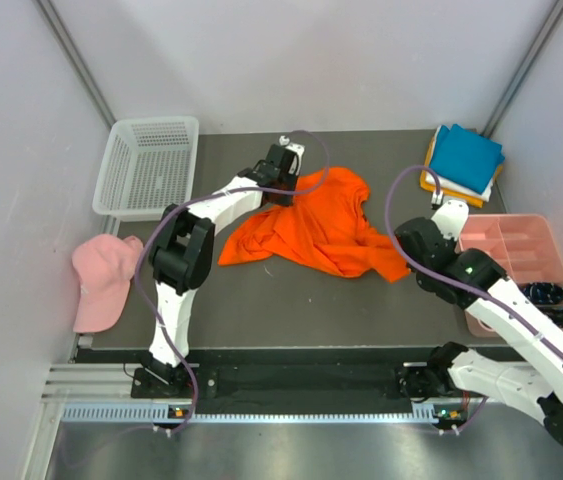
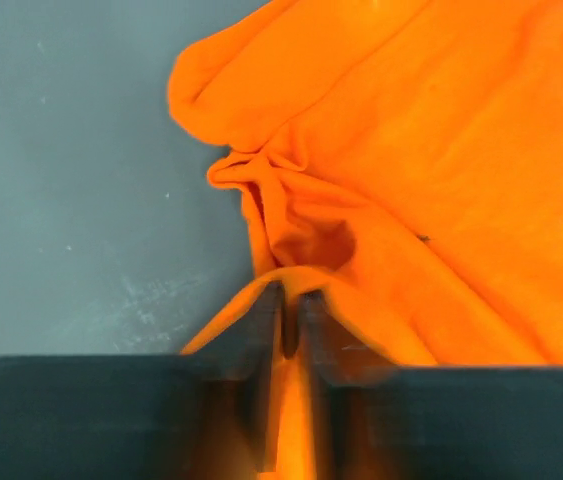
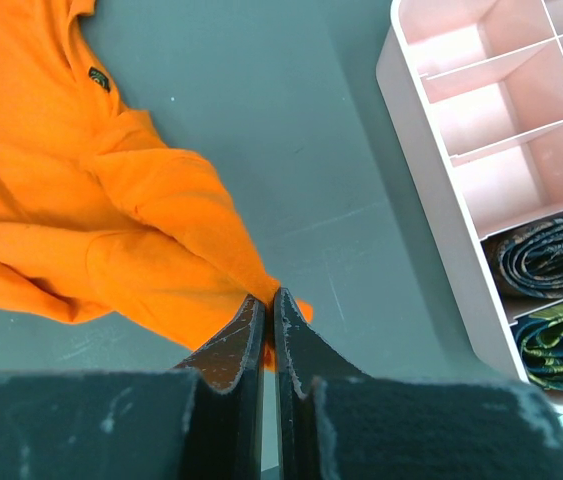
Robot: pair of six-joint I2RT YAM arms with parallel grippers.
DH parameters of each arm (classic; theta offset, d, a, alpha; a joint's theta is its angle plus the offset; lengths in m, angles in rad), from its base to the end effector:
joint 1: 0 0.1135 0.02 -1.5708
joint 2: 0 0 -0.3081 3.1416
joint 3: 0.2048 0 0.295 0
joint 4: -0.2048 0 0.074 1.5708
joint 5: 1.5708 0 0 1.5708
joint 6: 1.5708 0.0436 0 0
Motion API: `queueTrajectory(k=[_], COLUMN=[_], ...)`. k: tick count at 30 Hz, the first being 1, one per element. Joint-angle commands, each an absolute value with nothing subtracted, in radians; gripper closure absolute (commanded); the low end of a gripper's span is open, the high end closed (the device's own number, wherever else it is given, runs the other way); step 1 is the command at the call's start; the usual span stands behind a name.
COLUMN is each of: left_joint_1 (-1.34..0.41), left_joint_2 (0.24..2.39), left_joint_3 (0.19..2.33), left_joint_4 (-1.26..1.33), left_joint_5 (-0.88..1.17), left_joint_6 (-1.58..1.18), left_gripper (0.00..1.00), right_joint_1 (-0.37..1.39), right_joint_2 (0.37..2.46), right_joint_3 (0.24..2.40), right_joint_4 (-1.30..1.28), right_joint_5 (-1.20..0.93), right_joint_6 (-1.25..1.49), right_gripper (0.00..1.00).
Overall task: Fold and stack the t-shirts
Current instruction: Flatten out the tshirt
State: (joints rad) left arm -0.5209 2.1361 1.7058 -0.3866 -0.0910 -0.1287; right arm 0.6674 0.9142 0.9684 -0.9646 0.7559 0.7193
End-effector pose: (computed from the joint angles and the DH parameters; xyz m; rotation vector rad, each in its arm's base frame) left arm 0.4816 -0.2717 0.2221 0.4238 2.3547 -0.1990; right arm 0.1614 0.0891 0.3496 0.3514 2.1608 -0.1872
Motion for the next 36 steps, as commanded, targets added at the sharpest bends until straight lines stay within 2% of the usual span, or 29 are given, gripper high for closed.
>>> queueTrajectory(k=[1, 3, 6, 11, 15, 17, 23, 36], left_joint_1=[-0.526, -0.525, -0.517, -0.499, -0.499, -0.5, -0.508, -0.506], left_joint_2=[2.091, 2.039, 1.936, 1.746, 1.671, 1.648, 1.629, 1.695], left_joint_3=[1.724, 1.683, 1.599, 1.407, 1.307, 1.258, 1.14, 1.106], left_joint_4=[-0.337, -0.351, -0.351, -0.313, -0.273, -0.242, -0.102, -0.012], left_joint_5=[-0.086, -0.17, -0.235, -0.206, -0.077, 0.026, 0.139, 0.172], left_joint_6=[-0.149, -0.163, -0.172, -0.212, -0.264, -0.29, -0.365, -0.394], left_gripper=[0.61, 0.25, 0.01, 0.01, 0.02, 0.07, 0.2, 0.3], right_joint_1=[0.676, 0.676, 0.676, 0.676, 0.675, 0.676, 0.675, 0.676], right_joint_2=[0.919, 0.925, 0.934, 0.942, 0.94, 0.937, 0.934, 0.925], right_joint_3=[0.957, 0.956, 0.948, 0.931, 0.927, 0.923, 0.913, 0.905], right_joint_4=[-0.917, -0.913, -0.896, -0.873, -0.87, -0.873, -0.864, -0.884], right_joint_5=[0.758, 0.752, 0.739, 0.723, 0.721, 0.721, 0.709, 0.718], right_joint_6=[0.732, 0.729, 0.719, 0.71, 0.71, 0.709, 0.715, 0.724], right_gripper=[1.0, 1.0, 1.0, 1.0, 1.0, 1.0, 1.0, 1.0])
